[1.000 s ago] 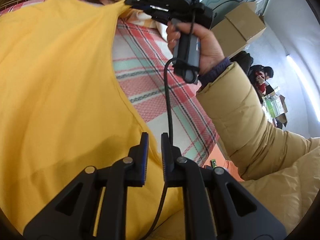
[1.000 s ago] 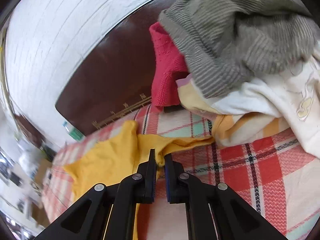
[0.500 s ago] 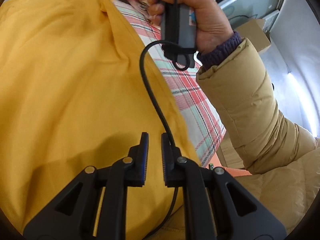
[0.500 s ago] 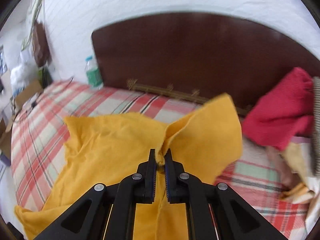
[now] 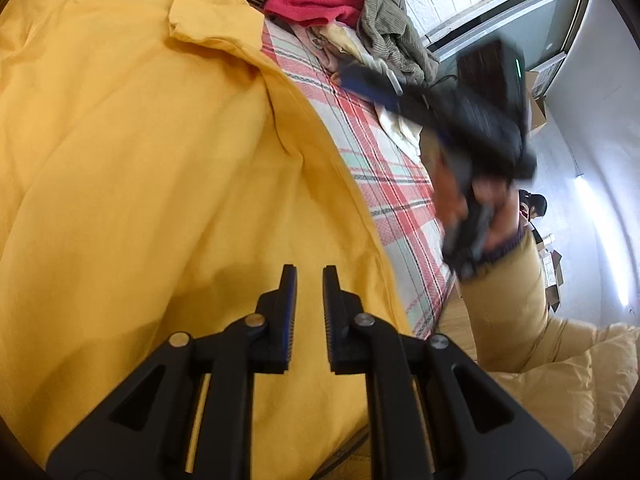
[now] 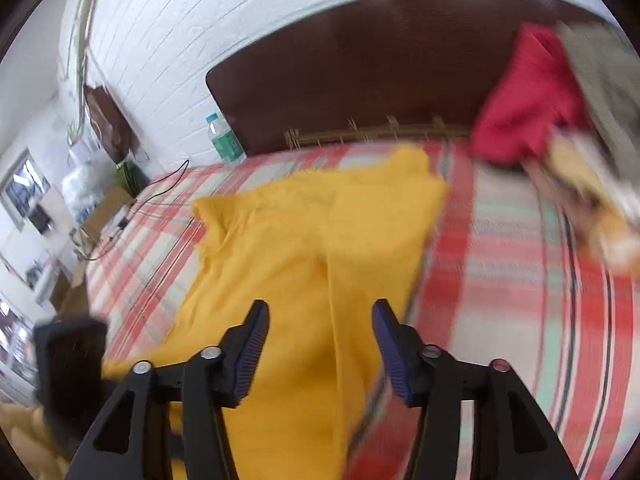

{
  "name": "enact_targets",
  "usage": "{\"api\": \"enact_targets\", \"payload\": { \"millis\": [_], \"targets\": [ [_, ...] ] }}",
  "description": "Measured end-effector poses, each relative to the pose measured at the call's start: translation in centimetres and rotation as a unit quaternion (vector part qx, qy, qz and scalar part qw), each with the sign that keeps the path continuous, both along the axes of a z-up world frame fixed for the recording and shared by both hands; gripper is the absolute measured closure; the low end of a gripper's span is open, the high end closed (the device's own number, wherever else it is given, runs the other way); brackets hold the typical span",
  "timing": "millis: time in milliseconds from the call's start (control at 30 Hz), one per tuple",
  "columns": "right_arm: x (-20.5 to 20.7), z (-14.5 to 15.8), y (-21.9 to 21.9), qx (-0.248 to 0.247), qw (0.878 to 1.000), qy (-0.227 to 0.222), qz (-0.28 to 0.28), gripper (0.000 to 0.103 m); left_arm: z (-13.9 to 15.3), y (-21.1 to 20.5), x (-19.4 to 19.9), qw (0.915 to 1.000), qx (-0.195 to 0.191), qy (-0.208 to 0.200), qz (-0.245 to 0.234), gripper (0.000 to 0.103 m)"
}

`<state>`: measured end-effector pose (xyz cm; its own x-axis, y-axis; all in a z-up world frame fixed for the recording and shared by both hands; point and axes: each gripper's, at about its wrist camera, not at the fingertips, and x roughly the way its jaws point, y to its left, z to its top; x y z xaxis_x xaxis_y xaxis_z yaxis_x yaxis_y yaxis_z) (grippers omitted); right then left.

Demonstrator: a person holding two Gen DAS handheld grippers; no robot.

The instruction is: Fold clothes

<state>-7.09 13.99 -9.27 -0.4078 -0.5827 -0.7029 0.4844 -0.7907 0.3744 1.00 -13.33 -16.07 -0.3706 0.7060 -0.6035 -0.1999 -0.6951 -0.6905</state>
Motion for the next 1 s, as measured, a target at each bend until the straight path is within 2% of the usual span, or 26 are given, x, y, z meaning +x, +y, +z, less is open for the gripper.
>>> {"api": "enact_targets", "payload": {
  "millis": [167,267,300,333,367,433,533,600,667,800,867,900,933,1000],
  "targets": [
    [8.9,-4.3,4.4,0.007,0.997,-0.072,-0.025,0.045,0.1,1.6,-0.3,0.9999,0.0,-0.005,-0.014,0.09],
    [13.3,-5.8,3.8,0.015,0.997,-0.074,-0.018,0.046,0.2,3.9,-0.6,0.9996,0.001,-0.012,-0.026,0.09],
    [14.3,-5.8,3.4,0.022,0.998,-0.063,-0.019,0.052,0.2,4.6,-0.7,0.9994,0.001,-0.014,-0.03,0.09],
    [15.1,-5.9,2.9,0.027,0.998,-0.057,-0.017,0.08,0.3,5.6,-0.6,0.9992,0.0,-0.017,-0.036,0.09],
    [15.5,-5.9,2.5,0.028,0.998,-0.056,-0.012,0.096,0.2,6.2,-0.4,0.9989,0.004,-0.021,-0.042,0.09],
    [16.2,-5.1,1.6,0.034,0.998,-0.045,-0.013,0.097,-0.1,7.3,0.0,0.9981,0.013,-0.03,-0.053,0.09],
    [17.6,-2.4,-0.5,0.055,0.998,0.006,0.011,0.097,-0.5,7.6,1.2,0.9971,0.024,-0.033,-0.065,0.09],
    [18.3,-1.2,-2.7,0.086,0.995,0.027,0.035,0.097,-0.5,7.7,2.0,0.9965,0.034,-0.033,-0.069,0.09],
    [18.9,-1.3,-5.1,0.13,0.989,0.042,0.061,0.096,-0.6,7.2,2.6,0.9967,0.037,-0.032,-0.064,0.09],
    [19.2,-3.1,-7.8,0.165,0.982,0.025,0.086,0.087,-0.6,4.3,4.5,0.9983,0.032,-0.033,-0.036,0.09],
    [19.9,-3.6,-8.5,0.18,0.978,0.019,0.106,0.078,-0.6,2.9,5.4,0.9987,0.029,-0.032,-0.024,0.09],
    [20.4,-3.7,-8.7,0.183,0.976,0.017,0.117,0.069,-0.5,2.4,5.8,0.9989,0.028,-0.032,-0.021,0.09],
    [20.9,-3.6,-8.6,0.178,0.976,0.016,0.127,0.065,-0.5,2.0,6.2,0.9989,0.03,-0.03,-0.018,0.09],
    [21.7,-3.2,-7.9,0.161,0.977,0.012,0.139,0.065,-0.4,1.7,6.3,0.9987,0.038,-0.027,-0.018,0.09]
  ]
}}
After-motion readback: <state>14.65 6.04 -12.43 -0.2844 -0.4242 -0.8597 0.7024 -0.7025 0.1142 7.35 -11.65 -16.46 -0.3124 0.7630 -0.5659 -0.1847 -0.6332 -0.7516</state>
